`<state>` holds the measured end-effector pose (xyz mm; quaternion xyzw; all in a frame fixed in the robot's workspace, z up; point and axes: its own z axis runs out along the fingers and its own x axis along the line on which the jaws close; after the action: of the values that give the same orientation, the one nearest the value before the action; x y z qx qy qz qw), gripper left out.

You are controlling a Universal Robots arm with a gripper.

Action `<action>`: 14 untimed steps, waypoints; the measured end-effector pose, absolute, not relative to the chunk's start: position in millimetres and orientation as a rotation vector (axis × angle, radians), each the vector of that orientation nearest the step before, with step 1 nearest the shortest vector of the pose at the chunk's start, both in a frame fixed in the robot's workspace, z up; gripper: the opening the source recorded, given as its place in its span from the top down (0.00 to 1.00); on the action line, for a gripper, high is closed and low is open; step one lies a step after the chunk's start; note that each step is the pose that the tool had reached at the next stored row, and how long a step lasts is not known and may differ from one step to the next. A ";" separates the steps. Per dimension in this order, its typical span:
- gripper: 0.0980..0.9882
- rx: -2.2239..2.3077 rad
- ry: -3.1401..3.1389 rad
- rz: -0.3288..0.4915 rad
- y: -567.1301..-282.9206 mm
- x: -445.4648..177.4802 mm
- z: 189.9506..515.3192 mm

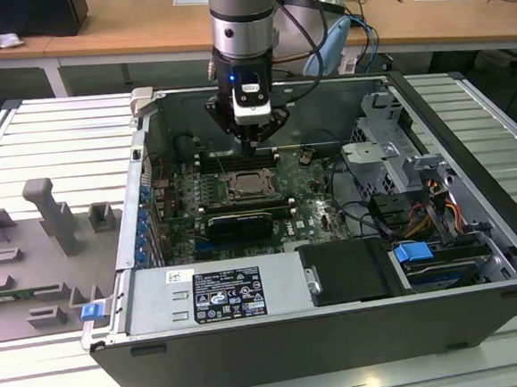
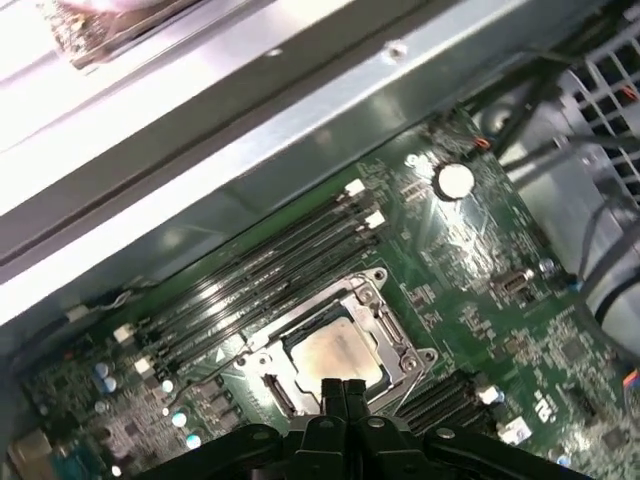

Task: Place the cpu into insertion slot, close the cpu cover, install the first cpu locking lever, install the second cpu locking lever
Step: 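Install the first cpu locking lever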

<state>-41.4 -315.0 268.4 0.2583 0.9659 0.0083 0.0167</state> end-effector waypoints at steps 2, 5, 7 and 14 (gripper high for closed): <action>0.99 0.738 3.019 0.027 -315.0 -41.3 268.2; 0.99 0.619 3.047 0.028 -315.0 -41.3 267.9; 0.99 0.555 3.059 0.029 -315.0 -41.3 267.7; 0.99 0.260 3.100 0.032 -315.0 -41.4 266.0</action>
<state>-41.4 -315.0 266.0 0.0834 0.9963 0.0102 0.0152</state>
